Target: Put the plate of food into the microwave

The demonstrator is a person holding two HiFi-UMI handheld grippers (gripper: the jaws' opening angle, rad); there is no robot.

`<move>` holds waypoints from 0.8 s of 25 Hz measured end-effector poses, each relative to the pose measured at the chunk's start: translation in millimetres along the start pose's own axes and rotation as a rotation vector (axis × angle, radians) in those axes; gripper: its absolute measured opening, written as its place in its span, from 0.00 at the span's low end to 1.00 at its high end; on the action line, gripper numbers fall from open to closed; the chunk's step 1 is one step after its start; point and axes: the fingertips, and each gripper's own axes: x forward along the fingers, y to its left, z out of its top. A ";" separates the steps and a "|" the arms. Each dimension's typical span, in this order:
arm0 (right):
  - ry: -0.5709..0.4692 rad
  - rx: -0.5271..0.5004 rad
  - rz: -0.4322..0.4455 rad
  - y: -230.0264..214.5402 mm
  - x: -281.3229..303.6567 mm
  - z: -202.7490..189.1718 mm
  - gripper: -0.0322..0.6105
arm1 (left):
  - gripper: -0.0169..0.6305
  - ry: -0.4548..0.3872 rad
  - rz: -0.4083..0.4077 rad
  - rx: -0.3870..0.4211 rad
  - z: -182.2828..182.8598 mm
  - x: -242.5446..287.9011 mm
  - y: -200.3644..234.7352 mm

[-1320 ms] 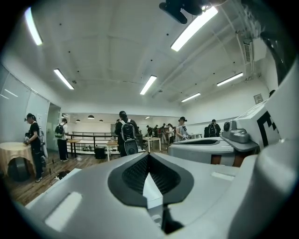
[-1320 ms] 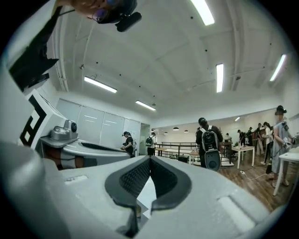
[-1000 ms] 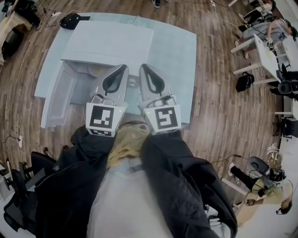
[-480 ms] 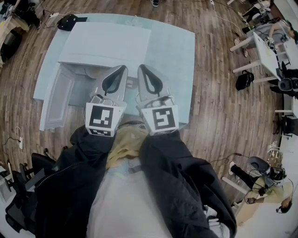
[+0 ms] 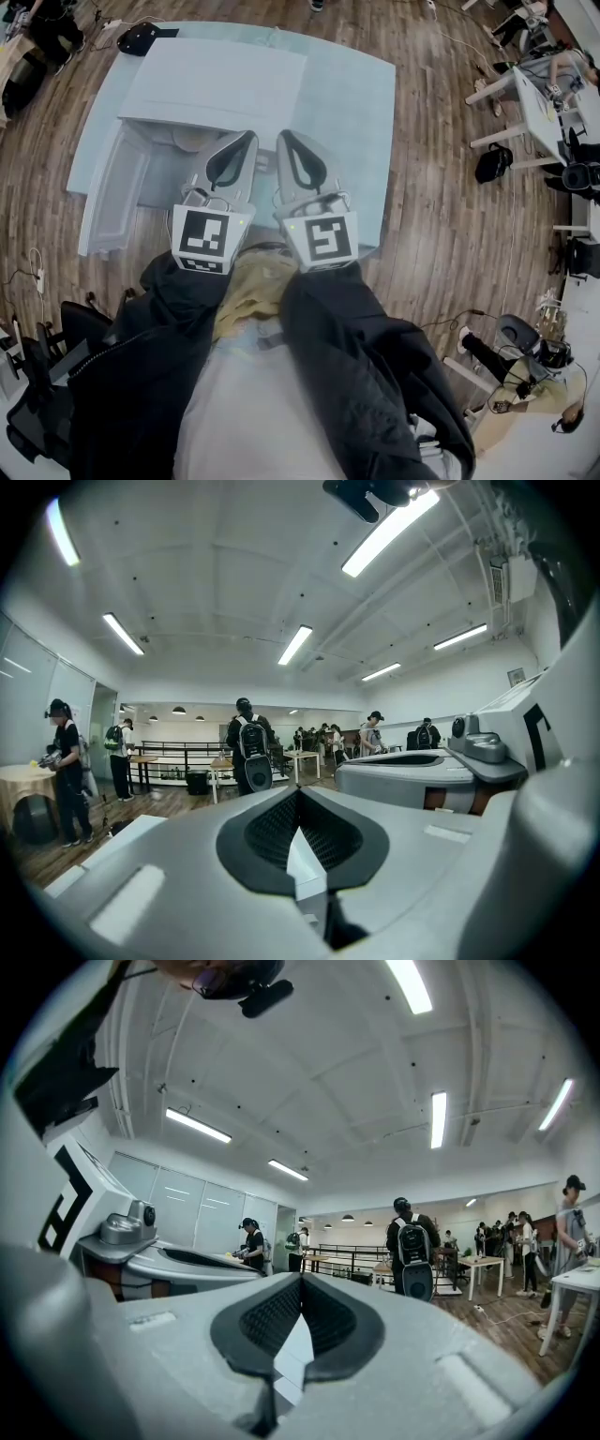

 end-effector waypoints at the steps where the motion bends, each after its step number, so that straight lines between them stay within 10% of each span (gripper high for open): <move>1: 0.003 0.003 0.000 1.4 -1.0 -0.7 0.04 | 0.02 0.001 0.001 0.000 -0.5 -1.8 -0.1; 20: 0.013 0.008 0.021 4.1 0.7 -9.8 0.04 | 0.02 0.034 0.012 0.003 -9.9 -2.0 1.2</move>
